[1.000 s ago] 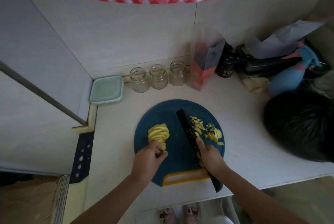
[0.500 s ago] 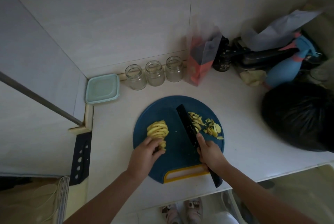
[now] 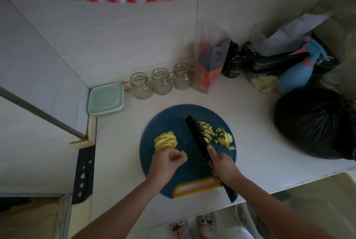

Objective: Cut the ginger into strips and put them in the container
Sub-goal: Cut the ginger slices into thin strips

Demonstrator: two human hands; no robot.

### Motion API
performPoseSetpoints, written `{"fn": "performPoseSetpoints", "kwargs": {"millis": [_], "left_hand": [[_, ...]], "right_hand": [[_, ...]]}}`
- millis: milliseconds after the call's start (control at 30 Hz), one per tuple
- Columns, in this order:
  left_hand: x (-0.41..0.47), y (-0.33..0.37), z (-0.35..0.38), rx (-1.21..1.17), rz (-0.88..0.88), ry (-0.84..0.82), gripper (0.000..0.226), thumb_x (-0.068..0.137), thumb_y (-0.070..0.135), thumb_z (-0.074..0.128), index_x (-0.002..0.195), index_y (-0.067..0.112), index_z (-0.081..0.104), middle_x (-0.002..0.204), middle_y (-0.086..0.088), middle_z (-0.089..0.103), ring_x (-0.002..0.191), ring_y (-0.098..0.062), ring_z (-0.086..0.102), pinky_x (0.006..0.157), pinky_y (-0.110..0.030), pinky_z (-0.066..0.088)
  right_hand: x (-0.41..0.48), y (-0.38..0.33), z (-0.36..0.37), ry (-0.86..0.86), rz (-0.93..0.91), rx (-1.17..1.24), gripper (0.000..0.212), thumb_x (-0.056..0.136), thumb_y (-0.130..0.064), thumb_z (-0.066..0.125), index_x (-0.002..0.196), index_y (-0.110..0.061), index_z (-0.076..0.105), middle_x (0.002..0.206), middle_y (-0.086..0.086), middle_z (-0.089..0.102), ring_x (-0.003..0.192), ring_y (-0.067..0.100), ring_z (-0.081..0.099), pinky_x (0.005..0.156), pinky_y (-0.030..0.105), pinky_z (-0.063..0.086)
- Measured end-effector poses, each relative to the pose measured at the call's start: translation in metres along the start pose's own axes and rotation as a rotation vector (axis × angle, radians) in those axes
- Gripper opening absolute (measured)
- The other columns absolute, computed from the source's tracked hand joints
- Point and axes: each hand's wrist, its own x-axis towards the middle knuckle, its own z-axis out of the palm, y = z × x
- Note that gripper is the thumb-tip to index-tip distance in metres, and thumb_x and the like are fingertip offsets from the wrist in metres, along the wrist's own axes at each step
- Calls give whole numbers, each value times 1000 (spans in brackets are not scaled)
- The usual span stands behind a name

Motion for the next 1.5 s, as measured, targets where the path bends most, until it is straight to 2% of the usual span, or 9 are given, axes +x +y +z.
{"fn": "performPoseSetpoints", "kwargs": {"millis": [133, 233, 467, 633, 733, 900, 1100, 1300, 1500], "left_hand": [[23, 26, 22, -206, -206, -49, 13, 79, 21, 74, 82, 10, 67, 73, -7, 70, 64, -15, 64, 67, -28, 56], [31, 32, 32, -85, -177, -35, 16, 81, 21, 72, 87, 12, 60, 73, -3, 67, 58, -10, 62, 54, -19, 53], [38, 33, 20, 119, -176, -35, 26, 83, 34, 69, 98, 19, 54, 65, -2, 65, 46, -11, 56, 36, -17, 37], [36, 32, 22, 180, -58, -10, 18, 86, 26, 67, 96, 11, 63, 72, 5, 64, 52, -6, 58, 42, -13, 43], [39, 32, 23, 130, -90, -2, 15, 85, 21, 68, 93, 9, 65, 72, 3, 65, 56, -8, 62, 52, -22, 54], [46, 34, 22, 5, -185, -9, 15, 86, 14, 67, 94, 1, 62, 70, -8, 67, 55, -15, 63, 53, -25, 55], [45, 34, 25, 49, -191, -20, 11, 88, 18, 65, 81, 9, 64, 67, -6, 67, 57, -16, 64, 60, -34, 56], [42, 36, 33, -100, -287, 22, 16, 89, 15, 63, 75, 12, 56, 71, -12, 69, 61, -24, 69, 63, -42, 59], [34, 35, 36, -70, -162, 100, 11, 91, 16, 60, 96, 7, 64, 73, -8, 70, 59, -15, 69, 55, -31, 58]], "right_hand": [[-8, 5, -5, -5, -11, -41, 56, 98, -54, 29, 69, -10, 49, 57, 5, 47, 31, 9, 43, 35, 23, 38], [-12, 7, -5, -2, -26, -46, 59, 97, -56, 30, 65, -10, 48, 53, 4, 47, 31, 11, 44, 35, 25, 38], [-16, 8, -1, -12, 23, -77, 63, 94, -62, 27, 69, -9, 48, 55, 8, 47, 32, 13, 47, 36, 26, 41], [-19, 1, 2, 0, 44, -143, 63, 95, -61, 24, 77, -9, 54, 63, 7, 52, 39, 13, 51, 37, 26, 45], [-20, -1, 2, 20, 42, -164, 64, 96, -59, 23, 78, -6, 55, 65, 9, 53, 42, 17, 53, 38, 28, 48], [-22, 2, 8, 35, 34, -180, 63, 97, -57, 23, 78, -7, 56, 64, 9, 53, 47, 19, 55, 40, 31, 52], [-24, 5, 19, 103, -64, -213, 56, 100, -49, 26, 59, -14, 40, 55, 1, 43, 48, 11, 44, 53, 25, 37], [-13, 0, 25, 100, -117, -251, 56, 100, -49, 25, 58, -16, 41, 54, 1, 44, 48, 12, 42, 61, 34, 42], [-5, 0, 25, 120, -103, -266, 59, 99, -52, 24, 57, -15, 43, 55, 1, 47, 52, 14, 47, 62, 32, 44]]}}
